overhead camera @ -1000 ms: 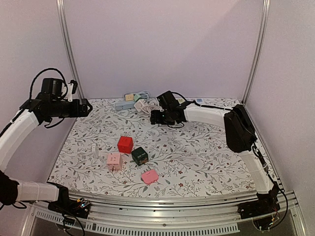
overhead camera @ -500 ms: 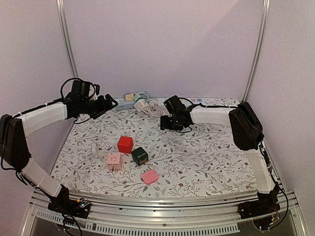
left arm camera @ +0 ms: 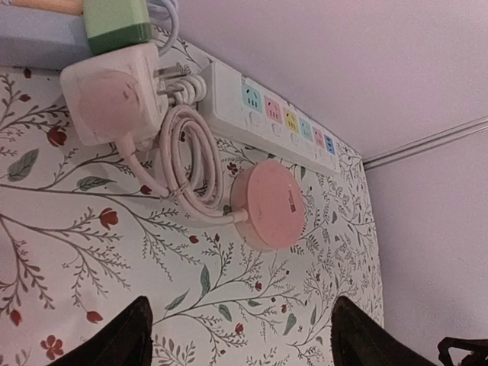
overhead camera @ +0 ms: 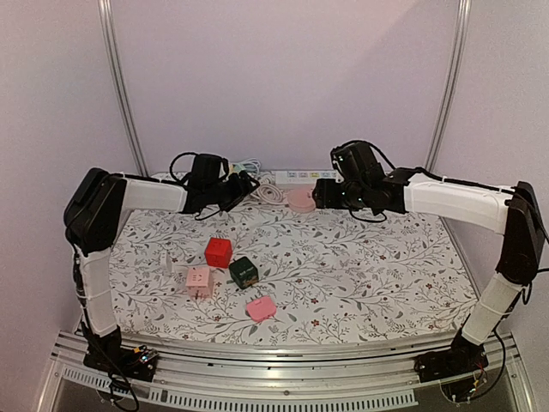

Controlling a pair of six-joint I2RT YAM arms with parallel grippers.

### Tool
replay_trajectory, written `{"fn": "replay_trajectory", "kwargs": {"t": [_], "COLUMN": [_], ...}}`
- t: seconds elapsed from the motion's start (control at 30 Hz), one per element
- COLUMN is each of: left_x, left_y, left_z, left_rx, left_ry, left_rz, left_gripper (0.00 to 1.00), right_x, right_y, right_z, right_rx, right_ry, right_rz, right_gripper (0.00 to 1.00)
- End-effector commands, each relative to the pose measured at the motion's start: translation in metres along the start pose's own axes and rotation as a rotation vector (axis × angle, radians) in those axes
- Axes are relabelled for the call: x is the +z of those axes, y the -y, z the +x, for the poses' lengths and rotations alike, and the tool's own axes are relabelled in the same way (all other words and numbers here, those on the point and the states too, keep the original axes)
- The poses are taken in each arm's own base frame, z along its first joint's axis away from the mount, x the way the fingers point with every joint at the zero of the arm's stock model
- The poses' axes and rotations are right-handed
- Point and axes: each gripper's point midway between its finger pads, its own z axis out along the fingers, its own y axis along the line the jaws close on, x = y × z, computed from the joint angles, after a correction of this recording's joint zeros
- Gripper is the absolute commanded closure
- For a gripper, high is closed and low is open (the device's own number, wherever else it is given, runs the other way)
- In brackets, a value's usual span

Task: Pull the plug off the socket

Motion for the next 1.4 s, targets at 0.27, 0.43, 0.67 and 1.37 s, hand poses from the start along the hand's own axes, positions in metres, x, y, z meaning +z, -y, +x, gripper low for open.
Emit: {"fn": "replay_trajectory", "kwargs": {"t": [0.27, 0.43, 0.67, 1.37], "left_x": [0.058, 0.076, 0.098, 0.134], "left_y": [-0.020, -0.036, -0.042, -0.065], "left_z": [0.009, 0.019, 0.020, 0.005], "left_rx": [-0.114, -0.113, -0.134, -0.186], "left_ry": [0.109, 0.082, 0.071, 0.098], "left_rz": [-0.116, -0.158, -0.165, -0.207], "left_gripper": [0.31, 0.34, 0.38, 0.57], "right_x": [-0.052, -0.067, -0.073, -0.070], "right_y": [0.026, 0.028, 0.030, 0.033], "right_z": [-0.005, -0.008, -0.010, -0.007], "right_rx": [-0.025, -0.015, -0.022, -0.030], "right_ry": [0.078, 0.102, 0.113, 0.110], "right_rz": [0.031, 0.019, 0.019, 0.037], "right_gripper": [0.32, 0.32, 0.33, 0.35]}}
